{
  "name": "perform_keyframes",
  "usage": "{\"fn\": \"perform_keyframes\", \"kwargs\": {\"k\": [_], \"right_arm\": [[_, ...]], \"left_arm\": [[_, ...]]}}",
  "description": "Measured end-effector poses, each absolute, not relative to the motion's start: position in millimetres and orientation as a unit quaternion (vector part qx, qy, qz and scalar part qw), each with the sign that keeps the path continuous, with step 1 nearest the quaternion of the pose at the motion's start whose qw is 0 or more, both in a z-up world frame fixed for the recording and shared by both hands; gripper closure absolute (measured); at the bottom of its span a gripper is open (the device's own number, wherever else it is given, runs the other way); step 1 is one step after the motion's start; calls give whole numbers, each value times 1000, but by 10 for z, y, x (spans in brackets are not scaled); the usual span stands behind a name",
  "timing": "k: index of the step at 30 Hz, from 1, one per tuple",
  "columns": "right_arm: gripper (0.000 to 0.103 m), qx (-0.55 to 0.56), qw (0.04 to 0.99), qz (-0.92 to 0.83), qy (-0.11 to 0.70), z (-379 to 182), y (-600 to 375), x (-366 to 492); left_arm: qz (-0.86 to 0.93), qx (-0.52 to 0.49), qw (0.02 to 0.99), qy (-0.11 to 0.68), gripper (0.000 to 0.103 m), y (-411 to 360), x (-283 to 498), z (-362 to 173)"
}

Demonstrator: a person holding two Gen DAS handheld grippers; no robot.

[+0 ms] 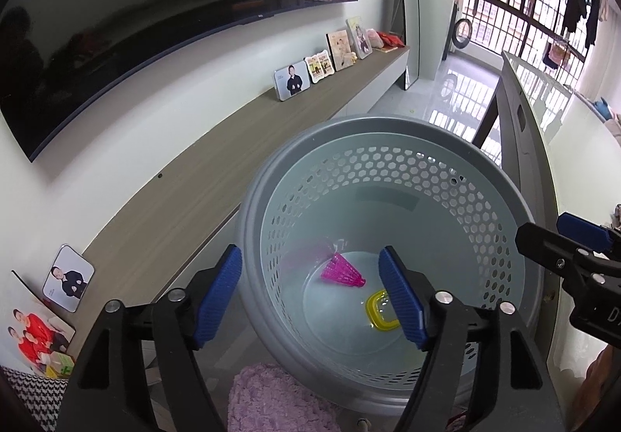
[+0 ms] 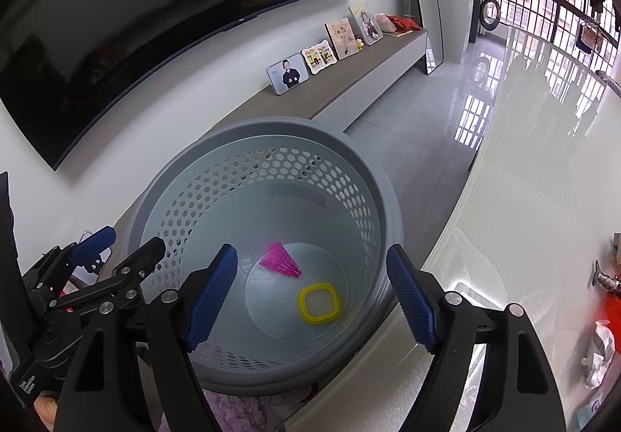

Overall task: Collect trash
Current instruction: 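Move both tools back to the table toward the white round lid and beige ball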

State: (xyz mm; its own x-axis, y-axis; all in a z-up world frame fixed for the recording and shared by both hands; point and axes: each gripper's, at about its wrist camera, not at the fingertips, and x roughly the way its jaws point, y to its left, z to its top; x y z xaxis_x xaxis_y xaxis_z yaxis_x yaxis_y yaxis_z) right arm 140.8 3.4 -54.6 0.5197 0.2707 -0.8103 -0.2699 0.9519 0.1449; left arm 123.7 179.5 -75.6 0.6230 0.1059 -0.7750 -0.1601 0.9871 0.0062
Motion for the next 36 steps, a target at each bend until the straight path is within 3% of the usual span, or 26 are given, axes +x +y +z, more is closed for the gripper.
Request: {"fn": "perform_keyframes", "kwargs": {"k": [7, 12, 36], "right_arm": [[27, 3, 875, 154, 460, -531, 42, 1402], [27, 8, 878, 151, 453, -503, 7, 1354], [27, 45, 902, 111, 415, -216, -479, 835]], "left_arm": [[78, -28, 903, 421, 14, 1789, 1198, -696], [81, -30, 905, 417, 9, 1781, 1158, -648], [56, -14, 917, 395, 6, 1401, 807, -350]]}}
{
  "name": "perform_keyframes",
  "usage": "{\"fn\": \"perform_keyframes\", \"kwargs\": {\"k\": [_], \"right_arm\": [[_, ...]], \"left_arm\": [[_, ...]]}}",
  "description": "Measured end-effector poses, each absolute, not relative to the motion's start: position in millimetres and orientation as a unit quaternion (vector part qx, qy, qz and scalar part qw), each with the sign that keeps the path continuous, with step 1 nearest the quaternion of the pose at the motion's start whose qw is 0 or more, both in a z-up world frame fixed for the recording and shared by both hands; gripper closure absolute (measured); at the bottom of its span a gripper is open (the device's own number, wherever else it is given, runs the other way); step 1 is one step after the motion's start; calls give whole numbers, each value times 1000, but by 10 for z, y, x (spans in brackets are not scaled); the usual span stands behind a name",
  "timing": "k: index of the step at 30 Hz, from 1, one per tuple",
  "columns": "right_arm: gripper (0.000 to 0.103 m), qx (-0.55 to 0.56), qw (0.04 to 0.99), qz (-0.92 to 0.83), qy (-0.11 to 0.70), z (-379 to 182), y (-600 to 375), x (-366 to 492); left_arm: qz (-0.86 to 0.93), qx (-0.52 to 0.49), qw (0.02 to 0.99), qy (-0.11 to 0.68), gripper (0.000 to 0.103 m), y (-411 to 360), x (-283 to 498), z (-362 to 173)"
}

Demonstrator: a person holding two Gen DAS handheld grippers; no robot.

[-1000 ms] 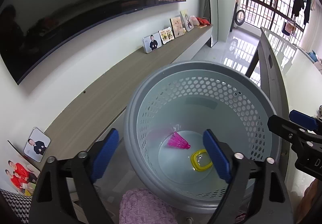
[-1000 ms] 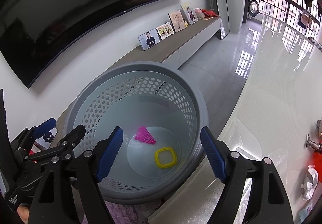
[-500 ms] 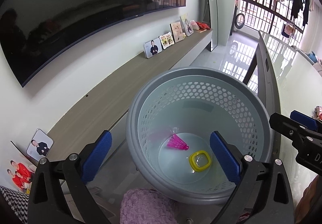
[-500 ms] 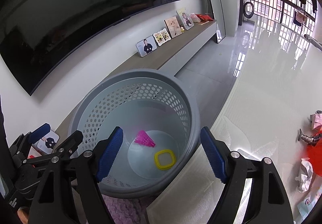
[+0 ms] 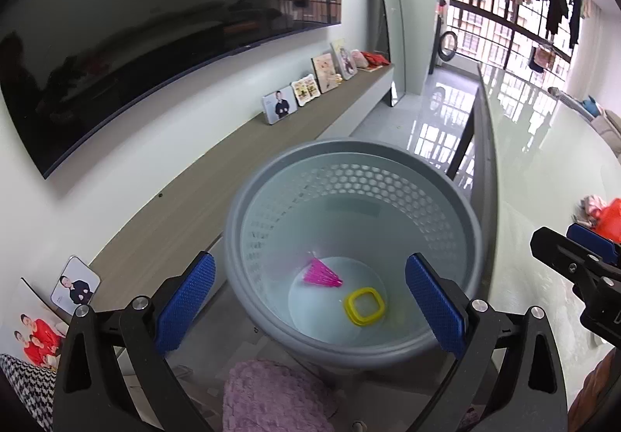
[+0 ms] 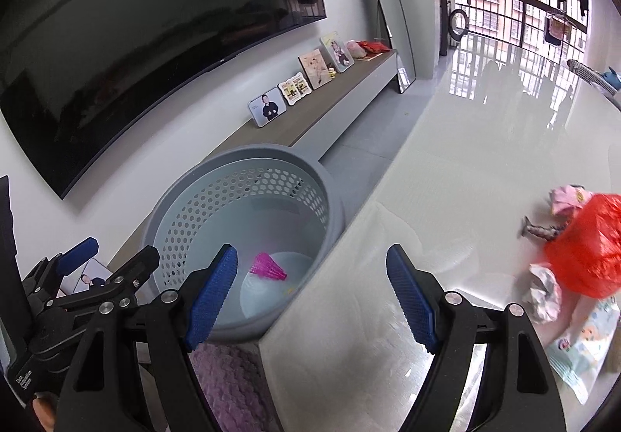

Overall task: Collect trash
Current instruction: 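Move both tools back to the table toward the white round lid and beige ball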

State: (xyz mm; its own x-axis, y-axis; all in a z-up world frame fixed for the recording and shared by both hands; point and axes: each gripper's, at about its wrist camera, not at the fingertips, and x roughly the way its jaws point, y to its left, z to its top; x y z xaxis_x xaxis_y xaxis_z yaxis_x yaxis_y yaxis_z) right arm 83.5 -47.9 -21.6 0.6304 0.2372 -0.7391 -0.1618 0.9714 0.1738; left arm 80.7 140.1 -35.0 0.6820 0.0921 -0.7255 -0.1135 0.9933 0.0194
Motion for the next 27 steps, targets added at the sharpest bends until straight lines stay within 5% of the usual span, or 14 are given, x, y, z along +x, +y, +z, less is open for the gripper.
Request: {"fn": "perform_keyframes", "kwargs": {"k": [27], "right_arm": [[27, 92, 907, -20, 411, -289, -1884, -466]], "left_arm": [[-81, 32, 917, 390, 6, 28, 385, -258]]}}
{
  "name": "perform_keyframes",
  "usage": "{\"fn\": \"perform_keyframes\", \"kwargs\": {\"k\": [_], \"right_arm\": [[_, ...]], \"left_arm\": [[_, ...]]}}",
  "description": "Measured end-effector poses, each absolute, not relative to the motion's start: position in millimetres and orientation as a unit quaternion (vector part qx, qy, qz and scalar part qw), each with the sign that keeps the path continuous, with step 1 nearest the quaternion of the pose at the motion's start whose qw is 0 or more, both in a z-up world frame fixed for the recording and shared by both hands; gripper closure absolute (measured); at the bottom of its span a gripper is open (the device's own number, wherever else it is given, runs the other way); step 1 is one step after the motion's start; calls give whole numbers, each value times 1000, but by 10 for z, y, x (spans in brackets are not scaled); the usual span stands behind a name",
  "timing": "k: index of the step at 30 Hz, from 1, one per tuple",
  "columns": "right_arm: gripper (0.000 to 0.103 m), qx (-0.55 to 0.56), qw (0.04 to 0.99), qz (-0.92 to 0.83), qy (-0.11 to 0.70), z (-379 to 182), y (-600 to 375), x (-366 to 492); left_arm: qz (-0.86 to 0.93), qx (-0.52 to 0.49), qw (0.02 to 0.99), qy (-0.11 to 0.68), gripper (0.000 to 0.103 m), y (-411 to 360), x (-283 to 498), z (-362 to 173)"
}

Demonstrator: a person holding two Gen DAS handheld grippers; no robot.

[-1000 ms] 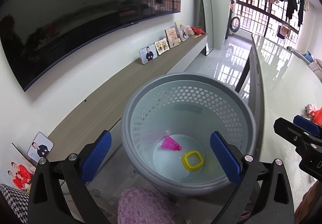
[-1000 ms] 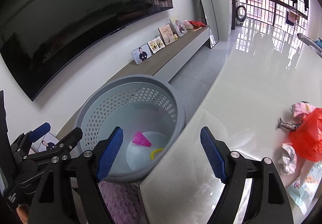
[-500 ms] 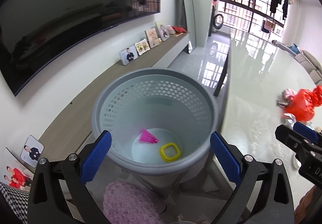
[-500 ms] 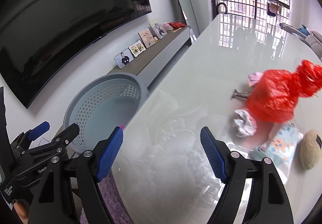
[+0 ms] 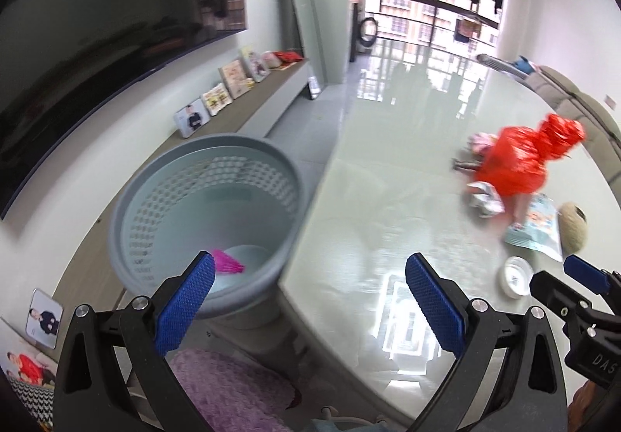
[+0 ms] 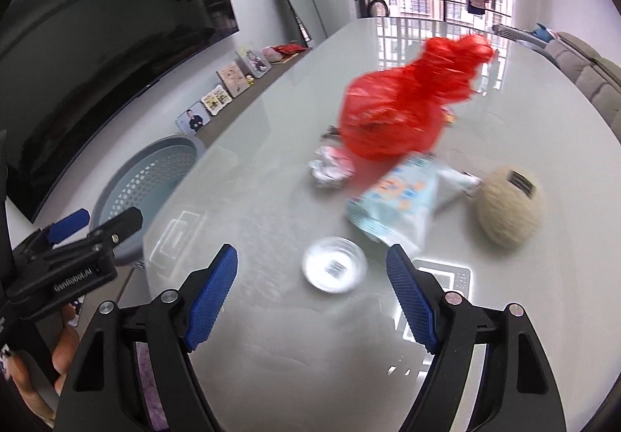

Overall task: Collect trash
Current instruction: 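Move both tools back to the table toward the white round lid and beige ball, then grasp the beige fluffy ball with the right tool while the left tool grasps the white lid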

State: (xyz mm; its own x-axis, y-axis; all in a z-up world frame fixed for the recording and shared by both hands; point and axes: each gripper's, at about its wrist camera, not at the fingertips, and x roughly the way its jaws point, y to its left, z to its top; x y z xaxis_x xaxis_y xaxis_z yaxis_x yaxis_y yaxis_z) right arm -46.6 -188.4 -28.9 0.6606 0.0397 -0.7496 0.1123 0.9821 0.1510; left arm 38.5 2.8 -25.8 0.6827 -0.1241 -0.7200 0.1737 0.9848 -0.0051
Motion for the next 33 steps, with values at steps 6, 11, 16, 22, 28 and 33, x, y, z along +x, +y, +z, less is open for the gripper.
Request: {"fn": "perform_keyframes", "kwargs": {"k": [6, 11, 16, 22, 28, 33], "right_arm": [[27, 114, 902, -64, 412, -313, -2286, -716], [27, 126, 897, -96, 412, -374, -2591, -855], [27, 139, 892, -118, 414, -439, -2860, -866], [27, 138, 888, -120, 423, -485, -3134, -674], [27, 142, 882, -104, 438, -511, -3279, -491], [27, 144, 878, -101, 446, -550, -3376, -268]], "left_arm": [[-118, 45, 910, 394, 6, -332, 342, -298], [-144, 57, 903, 402, 6, -584, 304, -361], [-161, 64, 895, 411, 6, -824, 284, -415], [-176, 79, 888, 418, 6, -1034, 229, -490], [-176, 85, 884, 425, 6, -1122, 240, -541], [-169, 91, 884, 427, 6, -1148, 285, -579]]}}
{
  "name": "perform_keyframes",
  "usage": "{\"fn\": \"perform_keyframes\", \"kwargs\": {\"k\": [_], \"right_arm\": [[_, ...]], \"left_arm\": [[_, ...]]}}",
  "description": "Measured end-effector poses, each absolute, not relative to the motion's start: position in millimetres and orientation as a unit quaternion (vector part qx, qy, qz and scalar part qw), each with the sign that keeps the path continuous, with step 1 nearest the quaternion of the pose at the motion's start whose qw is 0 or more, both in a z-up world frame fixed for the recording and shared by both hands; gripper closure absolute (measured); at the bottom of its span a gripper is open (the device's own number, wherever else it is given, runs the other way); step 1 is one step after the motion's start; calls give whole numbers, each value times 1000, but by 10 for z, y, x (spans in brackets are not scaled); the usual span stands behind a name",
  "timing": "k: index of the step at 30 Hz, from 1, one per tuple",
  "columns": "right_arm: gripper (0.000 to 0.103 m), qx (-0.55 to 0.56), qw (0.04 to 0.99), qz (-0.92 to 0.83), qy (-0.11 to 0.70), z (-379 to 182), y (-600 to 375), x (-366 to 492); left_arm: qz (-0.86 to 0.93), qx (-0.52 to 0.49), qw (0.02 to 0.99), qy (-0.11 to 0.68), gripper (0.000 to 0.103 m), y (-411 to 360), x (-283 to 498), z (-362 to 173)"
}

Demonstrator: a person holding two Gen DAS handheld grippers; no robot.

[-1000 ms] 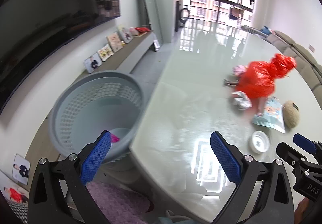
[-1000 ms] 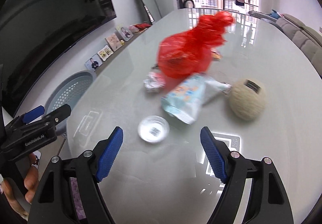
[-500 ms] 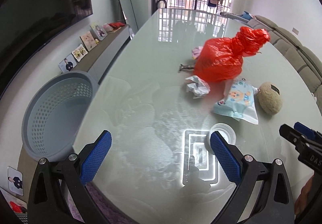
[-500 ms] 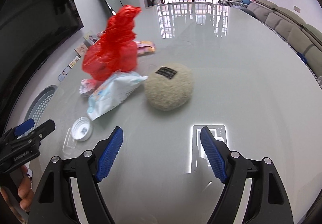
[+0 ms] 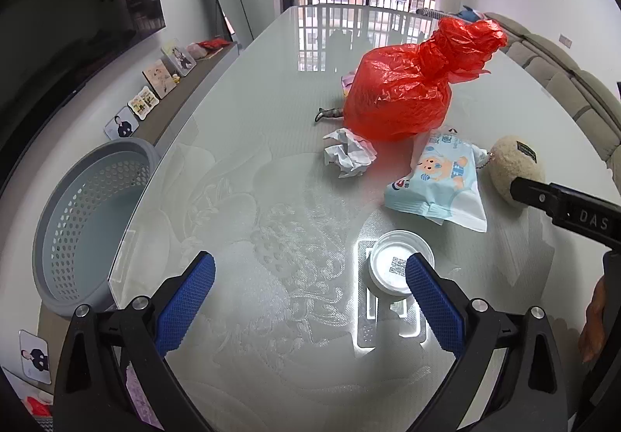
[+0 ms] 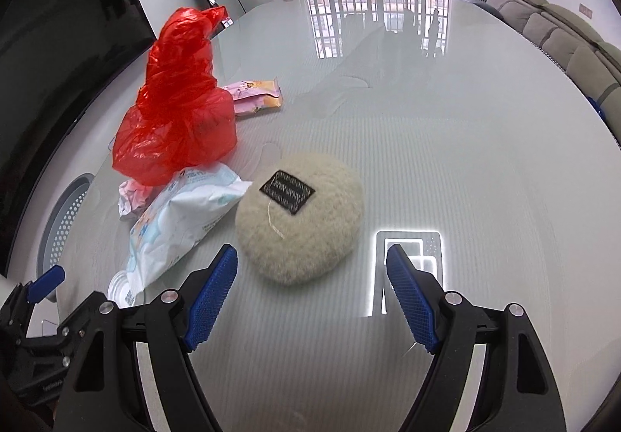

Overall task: Collect trash
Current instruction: 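Grasp the beige fluffy ball with the right tool while the left tool grasps the white lid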

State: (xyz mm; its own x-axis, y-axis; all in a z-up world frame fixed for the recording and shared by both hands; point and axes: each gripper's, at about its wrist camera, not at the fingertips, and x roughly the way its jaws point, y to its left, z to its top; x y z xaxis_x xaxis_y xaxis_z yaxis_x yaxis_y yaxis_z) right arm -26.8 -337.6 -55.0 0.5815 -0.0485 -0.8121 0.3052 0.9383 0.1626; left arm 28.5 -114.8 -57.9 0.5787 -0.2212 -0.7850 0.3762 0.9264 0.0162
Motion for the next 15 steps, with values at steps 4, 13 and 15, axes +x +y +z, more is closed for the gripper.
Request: {"fn": "perform_keyframes", "kwargs": {"k": [4, 13, 15], "right_arm": [[27, 143, 873, -95, 457, -614, -3363, -178], [28, 136, 879, -91, 448, -606, -3321, -69], [28, 135, 881, -90, 445, -607, -3318, -74]], "left_arm": [[-165, 92, 884, 429, 6, -1150, 314, -591], [-161, 92, 884, 429, 6, -1156, 305, -600], [-161, 92, 884, 429, 6, -1161, 302, -601]]}}
